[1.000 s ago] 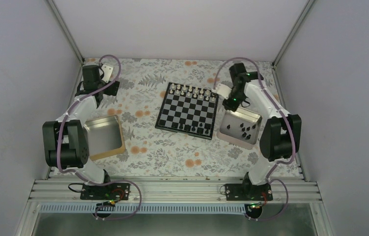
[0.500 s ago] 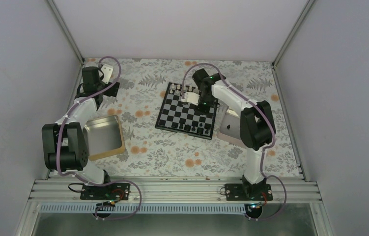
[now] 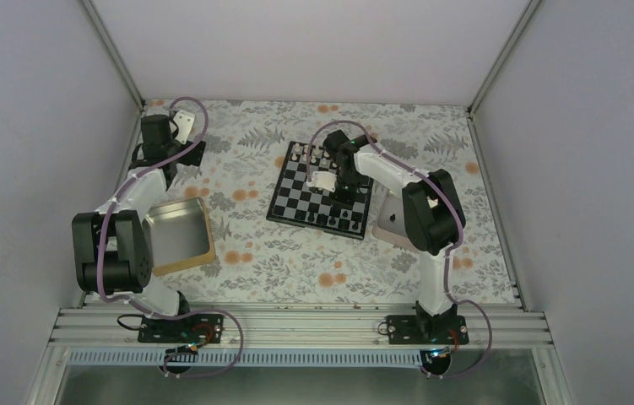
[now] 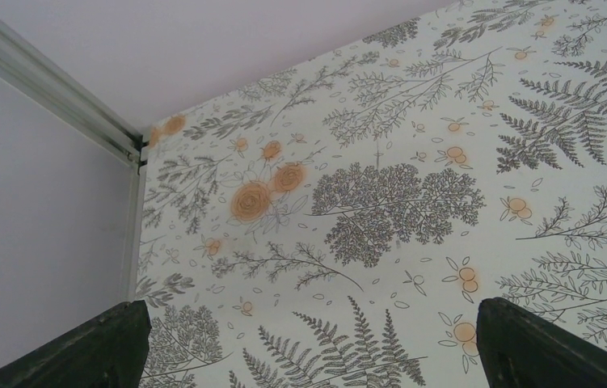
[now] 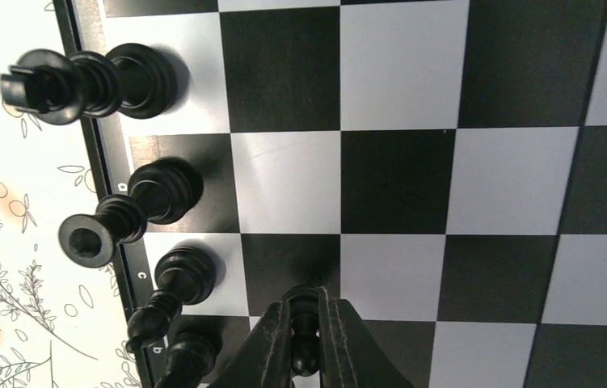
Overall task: Set up the chess pieces on the board
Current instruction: Place the chess piece on the chessboard.
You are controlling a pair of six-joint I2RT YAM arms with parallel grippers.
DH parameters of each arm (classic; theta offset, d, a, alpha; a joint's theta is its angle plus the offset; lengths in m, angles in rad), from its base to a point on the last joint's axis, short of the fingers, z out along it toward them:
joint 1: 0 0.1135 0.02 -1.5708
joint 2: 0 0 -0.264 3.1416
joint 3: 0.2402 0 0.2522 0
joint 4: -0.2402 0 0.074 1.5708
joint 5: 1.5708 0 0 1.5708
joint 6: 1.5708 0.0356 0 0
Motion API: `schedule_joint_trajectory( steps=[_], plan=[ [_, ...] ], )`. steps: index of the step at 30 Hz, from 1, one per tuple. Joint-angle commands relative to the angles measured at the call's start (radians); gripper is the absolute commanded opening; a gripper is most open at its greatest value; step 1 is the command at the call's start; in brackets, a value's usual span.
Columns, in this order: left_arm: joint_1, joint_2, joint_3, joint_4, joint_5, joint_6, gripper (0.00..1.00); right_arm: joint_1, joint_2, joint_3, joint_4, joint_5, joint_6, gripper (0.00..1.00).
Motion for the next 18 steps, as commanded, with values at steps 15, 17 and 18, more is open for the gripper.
schedule_joint_trajectory(
  steps=[15, 17, 18],
  plan=[
    [0.003, -0.028, -0.016, 0.028, 0.016, -0.012, 1.00, 0.024, 0.005, -0.043, 0.021, -0.033, 0.005, 0.10],
    [0.004, -0.028, -0.018, 0.029, 0.015, -0.012, 1.00, 0.023, 0.005, -0.042, 0.028, -0.025, 0.007, 0.11],
    [0.004, -0.029, -0.018, 0.029, 0.014, -0.012, 1.00, 0.023, 0.004, -0.042, 0.031, -0.023, 0.006, 0.11]
  ],
)
